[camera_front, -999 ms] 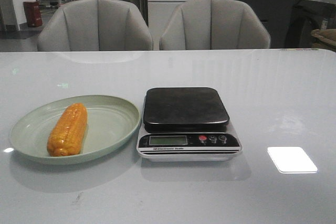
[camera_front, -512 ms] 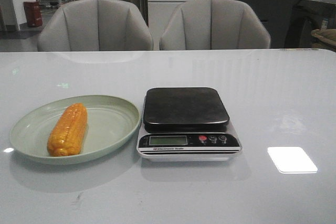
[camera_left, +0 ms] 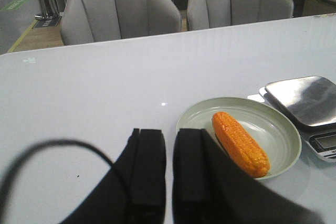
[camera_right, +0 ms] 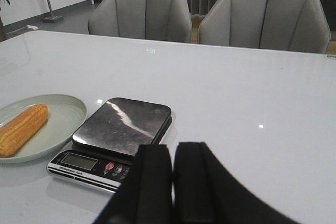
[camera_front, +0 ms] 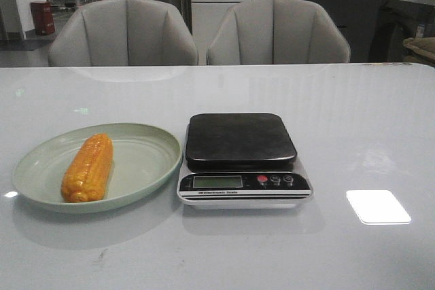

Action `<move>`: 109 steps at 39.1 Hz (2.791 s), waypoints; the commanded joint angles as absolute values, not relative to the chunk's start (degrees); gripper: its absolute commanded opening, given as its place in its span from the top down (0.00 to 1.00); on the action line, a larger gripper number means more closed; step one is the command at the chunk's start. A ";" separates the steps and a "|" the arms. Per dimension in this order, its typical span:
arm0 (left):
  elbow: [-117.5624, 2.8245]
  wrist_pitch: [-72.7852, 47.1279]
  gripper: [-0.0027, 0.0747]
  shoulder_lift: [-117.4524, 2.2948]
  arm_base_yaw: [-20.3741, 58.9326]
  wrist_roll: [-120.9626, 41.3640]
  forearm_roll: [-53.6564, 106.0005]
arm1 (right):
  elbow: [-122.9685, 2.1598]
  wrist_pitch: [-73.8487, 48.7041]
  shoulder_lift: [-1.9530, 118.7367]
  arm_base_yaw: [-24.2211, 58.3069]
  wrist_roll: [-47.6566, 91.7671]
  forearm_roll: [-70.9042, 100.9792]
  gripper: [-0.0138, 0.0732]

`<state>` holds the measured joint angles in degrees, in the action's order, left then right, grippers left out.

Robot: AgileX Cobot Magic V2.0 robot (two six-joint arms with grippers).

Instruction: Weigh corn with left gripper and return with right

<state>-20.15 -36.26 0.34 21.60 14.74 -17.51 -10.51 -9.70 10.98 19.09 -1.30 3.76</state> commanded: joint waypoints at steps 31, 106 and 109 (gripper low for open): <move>-4.54 -7.66 0.78 0.46 2.62 11.42 -10.47 | -12.00 -5.88 11.46 18.80 -0.83 3.58 0.64; 2.25 1.12 0.78 1.55 -4.68 8.86 -6.43 | 0.55 -1.71 -1.47 5.40 -1.01 -4.20 0.64; 2.25 1.12 0.78 1.55 -4.68 8.86 -6.43 | 2.17 -0.56 -1.43 5.28 -1.06 -4.20 0.64</move>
<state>0.43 -4.03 0.34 -4.62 8.65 -6.99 1.23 -6.88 -0.19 5.69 -1.30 -3.15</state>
